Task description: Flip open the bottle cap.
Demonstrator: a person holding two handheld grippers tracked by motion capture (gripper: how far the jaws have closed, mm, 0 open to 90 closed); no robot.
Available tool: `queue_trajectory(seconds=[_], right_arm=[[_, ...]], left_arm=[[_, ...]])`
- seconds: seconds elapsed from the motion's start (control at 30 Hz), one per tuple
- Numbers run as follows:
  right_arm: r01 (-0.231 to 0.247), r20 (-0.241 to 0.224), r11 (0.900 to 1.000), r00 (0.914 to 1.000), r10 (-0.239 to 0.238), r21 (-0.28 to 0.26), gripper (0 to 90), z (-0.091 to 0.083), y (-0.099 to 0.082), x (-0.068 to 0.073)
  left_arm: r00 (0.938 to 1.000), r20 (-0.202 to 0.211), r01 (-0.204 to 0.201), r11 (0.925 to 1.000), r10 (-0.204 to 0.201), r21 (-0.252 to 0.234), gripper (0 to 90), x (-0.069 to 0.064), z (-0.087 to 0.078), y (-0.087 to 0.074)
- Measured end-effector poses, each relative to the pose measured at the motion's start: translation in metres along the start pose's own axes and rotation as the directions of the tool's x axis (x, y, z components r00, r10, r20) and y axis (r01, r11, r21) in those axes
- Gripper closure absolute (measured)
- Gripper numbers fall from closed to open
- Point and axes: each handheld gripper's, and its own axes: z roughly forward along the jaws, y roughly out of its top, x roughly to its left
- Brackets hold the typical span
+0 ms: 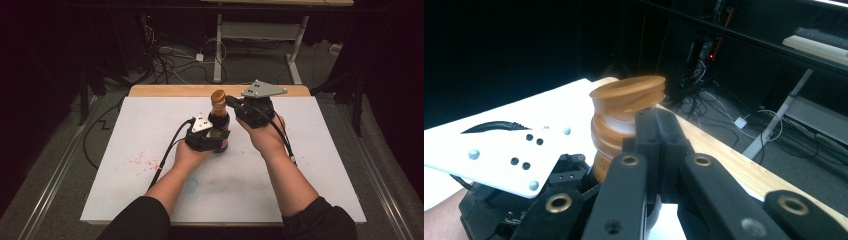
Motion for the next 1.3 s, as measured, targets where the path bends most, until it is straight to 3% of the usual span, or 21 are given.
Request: queue_trajectory(seconds=[0.63, 0.67, 0.73, 0.77, 0.87, 0.9, 0.93, 0.97, 1.17, 1.2, 1.3], right_arm=[[-0.006, 0.000, 0.9998, 1.0000, 0.006, -0.017, 90.0, 0.000, 0.006, 0.001], [-0.005, 0.002, 0.9998, 1.0000, 0.005, -0.020, 90.0, 0.000, 0.007, 0.001], [-0.005, 0.000, 0.9998, 1.0000, 0.005, -0.020, 90.0, 0.000, 0.008, 0.001], [-0.003, 0.004, 0.9997, 1.0000, 0.003, -0.024, 90.0, 0.000, 0.008, 0.001], [-0.012, 0.002, 0.9989, 0.9999, 0.013, -0.046, 90.0, -0.004, 0.012, 0.000], [-0.005, 0.004, 0.9991, 1.0000, 0.006, -0.042, 90.0, -0.004, 0.014, 0.001], [-0.005, 0.005, 0.9992, 1.0000, 0.005, -0.041, 90.0, -0.004, 0.015, 0.001], [-0.002, 0.005, 0.9992, 1.0000, 0.002, -0.041, 90.0, -0.004, 0.016, 0.001], [-0.010, 0.006, 0.9991, 0.9999, 0.010, -0.042, 90.0, -0.003, 0.015, 0.001], [-0.012, 0.007, 0.9990, 0.9999, 0.012, -0.044, 90.0, -0.003, 0.015, 0.001], [-0.010, 0.007, 0.9987, 0.9999, 0.010, -0.049, 90.0, -0.002, 0.015, 0.002]], left_arm=[[1.0000, -0.003, -0.008, 0.9999, 0.008, 0.011, 28.7, 0.001, -0.001, 0.000], [0.9980, -0.008, -0.062, 0.9963, 0.062, 0.060, 28.7, 0.004, -0.003, 0.001], [0.9983, -0.009, -0.058, 0.9966, 0.058, 0.059, 28.7, 0.004, -0.003, 0.001], [0.9950, 0.011, -0.100, 0.9907, 0.099, 0.093, 28.7, 0.008, -0.006, 0.002], [0.9938, 0.013, -0.112, 0.9890, 0.111, 0.097, 28.7, 0.007, -0.007, 0.001], [0.9945, 0.012, -0.104, 0.9903, 0.104, 0.092, 28.7, 0.007, -0.007, 0.001], [0.9999, -0.002, -0.016, 0.9997, 0.016, 0.019, 28.7, 0.001, -0.002, 0.001], [1.0000, 0.001, -0.003, 1.0000, 0.003, 0.006, 28.7, 0.001, -0.001, 0.000], [1.0000, -0.001, 0.001, 1.0000, -0.001, 0.005, 28.7, 0.001, -0.001, 0.001], [0.9950, 0.011, -0.100, 0.9909, 0.099, 0.090, 28.7, 0.008, -0.006, 0.002], [0.9951, 0.010, -0.099, 0.9908, 0.099, 0.092, 28.8, 0.008, -0.007, 0.002]])
